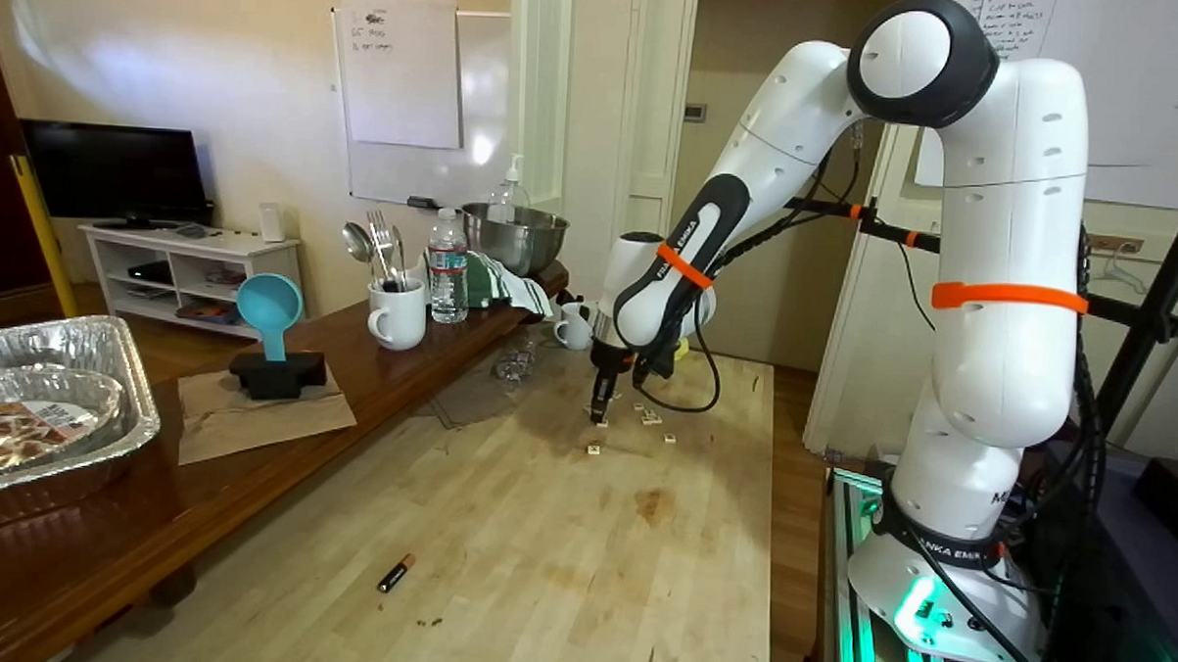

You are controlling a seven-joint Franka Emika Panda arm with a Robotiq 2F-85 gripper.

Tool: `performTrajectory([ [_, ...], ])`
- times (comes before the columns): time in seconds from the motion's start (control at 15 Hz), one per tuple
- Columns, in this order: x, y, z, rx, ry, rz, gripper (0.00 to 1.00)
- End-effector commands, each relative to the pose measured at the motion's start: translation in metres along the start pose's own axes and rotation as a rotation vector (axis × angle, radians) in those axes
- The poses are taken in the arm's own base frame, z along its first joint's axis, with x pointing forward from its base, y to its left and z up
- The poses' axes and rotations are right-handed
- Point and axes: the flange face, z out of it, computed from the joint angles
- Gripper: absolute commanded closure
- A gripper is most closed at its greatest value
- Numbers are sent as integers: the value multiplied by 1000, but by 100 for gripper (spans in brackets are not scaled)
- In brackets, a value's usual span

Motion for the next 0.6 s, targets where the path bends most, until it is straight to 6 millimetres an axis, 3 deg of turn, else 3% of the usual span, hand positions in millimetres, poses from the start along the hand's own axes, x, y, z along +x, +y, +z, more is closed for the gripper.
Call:
performTrajectory([
  [0.0,-2,-3,-9,-5,23,-17,100],
  [0.53,-4,-7,-56,-44,56,-25,100],
])
